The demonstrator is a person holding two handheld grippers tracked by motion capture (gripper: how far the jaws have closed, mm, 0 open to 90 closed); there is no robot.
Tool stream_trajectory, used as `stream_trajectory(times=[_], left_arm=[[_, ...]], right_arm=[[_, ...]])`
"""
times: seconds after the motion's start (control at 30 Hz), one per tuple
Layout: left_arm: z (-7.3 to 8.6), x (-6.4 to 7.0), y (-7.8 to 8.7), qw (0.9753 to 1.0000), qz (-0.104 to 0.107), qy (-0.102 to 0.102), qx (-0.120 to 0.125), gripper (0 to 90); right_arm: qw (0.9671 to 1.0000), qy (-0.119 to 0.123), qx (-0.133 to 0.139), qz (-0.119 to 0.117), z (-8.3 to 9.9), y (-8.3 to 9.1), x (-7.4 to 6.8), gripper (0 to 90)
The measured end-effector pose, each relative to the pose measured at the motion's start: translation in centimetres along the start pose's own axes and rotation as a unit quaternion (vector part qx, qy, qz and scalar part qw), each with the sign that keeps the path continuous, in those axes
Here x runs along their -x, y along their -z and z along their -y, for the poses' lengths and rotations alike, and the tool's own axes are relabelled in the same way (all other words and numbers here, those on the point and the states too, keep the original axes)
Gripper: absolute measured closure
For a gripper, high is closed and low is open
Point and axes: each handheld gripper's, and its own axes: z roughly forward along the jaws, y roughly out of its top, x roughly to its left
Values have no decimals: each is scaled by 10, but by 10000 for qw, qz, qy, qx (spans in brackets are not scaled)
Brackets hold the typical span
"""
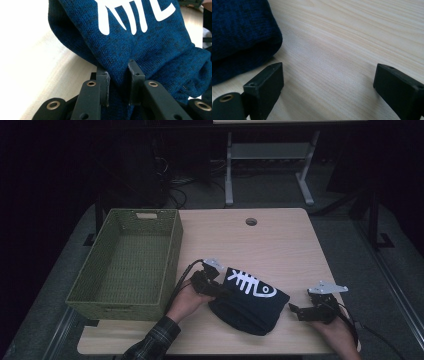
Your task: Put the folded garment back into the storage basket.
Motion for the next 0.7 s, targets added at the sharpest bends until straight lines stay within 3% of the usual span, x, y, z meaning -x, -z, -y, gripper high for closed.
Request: stream_trajectory(times=[0.23,0.37,0.7], left_arm=[[-9,6,6,9999,-101,49,-25,755],[-12,8,11,9999,-40,116,-18,755],[-28,13,32,9998,165,-33,-134,753]], right_arm=[[10000,-7,11,1,0,0,0,90],[10000,-8,11,1,0,0,0,90],[10000,-3,14,1,0,0,0,90]])
